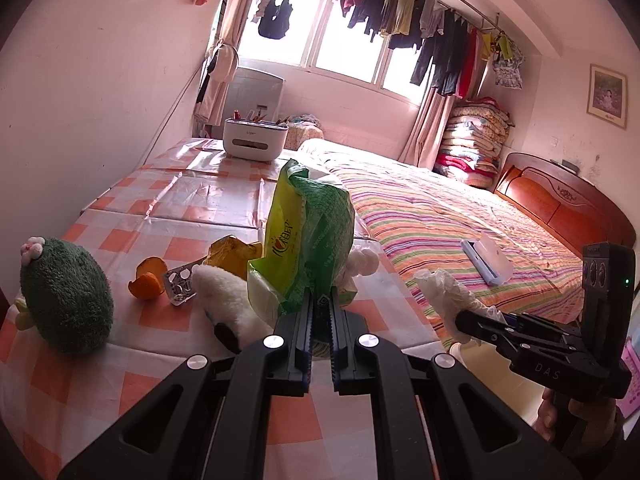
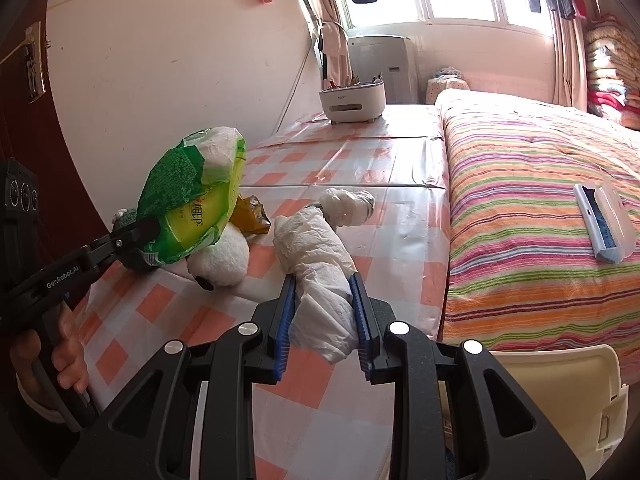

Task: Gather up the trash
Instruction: 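Carry the snack bag and tissue roll over the cream bin, then open both tools to drop the snack bag and tissue into the bin, then move both tools back to the green plush and white fluffy plush, then grasp the green plush with the left tool while the right tool grasps the white fluffy plush, then carry both plush toys over the cream bin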

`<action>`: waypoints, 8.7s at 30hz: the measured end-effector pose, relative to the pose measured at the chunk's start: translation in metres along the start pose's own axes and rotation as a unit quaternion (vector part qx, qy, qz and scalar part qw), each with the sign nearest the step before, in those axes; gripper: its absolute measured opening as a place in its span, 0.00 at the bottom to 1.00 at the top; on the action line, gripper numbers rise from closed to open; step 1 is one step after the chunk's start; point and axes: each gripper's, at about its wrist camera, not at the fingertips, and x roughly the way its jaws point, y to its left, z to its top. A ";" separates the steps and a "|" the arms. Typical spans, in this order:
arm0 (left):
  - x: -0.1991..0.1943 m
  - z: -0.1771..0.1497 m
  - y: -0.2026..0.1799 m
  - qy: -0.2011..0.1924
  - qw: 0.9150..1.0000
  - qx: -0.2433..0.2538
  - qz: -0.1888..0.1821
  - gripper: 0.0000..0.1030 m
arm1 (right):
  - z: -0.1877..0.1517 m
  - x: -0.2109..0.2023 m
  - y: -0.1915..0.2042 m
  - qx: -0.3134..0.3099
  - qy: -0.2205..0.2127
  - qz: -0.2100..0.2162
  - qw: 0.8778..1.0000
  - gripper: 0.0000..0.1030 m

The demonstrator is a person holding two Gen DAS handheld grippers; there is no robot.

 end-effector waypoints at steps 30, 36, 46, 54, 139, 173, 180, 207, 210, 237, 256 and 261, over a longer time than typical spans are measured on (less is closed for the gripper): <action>0.009 -0.016 -0.089 0.032 0.992 0.042 -0.114 0.07 | -0.033 -0.064 -0.067 0.057 -0.033 -0.076 0.995 0.25; 0.011 -0.022 -0.110 0.039 0.988 0.053 -0.138 0.07 | -0.045 -0.080 -0.083 0.076 -0.044 -0.097 0.991 0.28; 0.014 -0.032 -0.139 0.053 0.982 0.071 -0.164 0.07 | -0.068 -0.100 -0.110 0.136 -0.061 -0.119 0.982 0.40; 0.018 -0.038 -0.154 0.067 0.979 0.078 -0.178 0.07 | -0.070 -0.117 -0.120 0.163 -0.102 -0.132 0.972 0.47; -0.035 0.005 0.071 -0.011 0.988 -0.115 0.105 0.79 | -0.023 -0.003 0.005 0.132 -0.057 0.034 0.989 0.74; -0.026 0.016 0.187 0.043 0.971 -0.135 0.191 0.79 | 0.035 0.175 0.147 -0.073 0.120 0.086 0.986 0.94; -0.006 0.010 0.196 0.071 0.969 -0.142 0.192 0.79 | 0.031 0.196 0.150 -0.087 0.143 0.073 0.983 0.77; -0.024 0.006 0.144 0.012 0.983 -0.094 0.160 0.63 | 0.024 0.127 0.114 -0.030 0.091 0.099 0.990 0.50; -0.024 0.006 0.134 0.010 0.985 -0.091 0.147 0.63 | 0.024 0.121 0.107 -0.025 0.087 0.095 0.991 0.50; 0.017 -0.002 0.044 0.038 0.997 -0.040 0.056 0.63 | 0.002 0.052 0.000 0.051 0.052 0.026 0.997 0.51; 0.038 -0.016 -0.030 0.060 0.998 0.007 -0.013 0.63 | -0.017 -0.003 -0.065 0.105 0.010 -0.032 0.994 0.52; 0.040 -0.020 -0.047 0.066 0.997 0.018 -0.034 0.63 | -0.024 -0.020 -0.082 0.122 -0.003 -0.047 0.991 0.52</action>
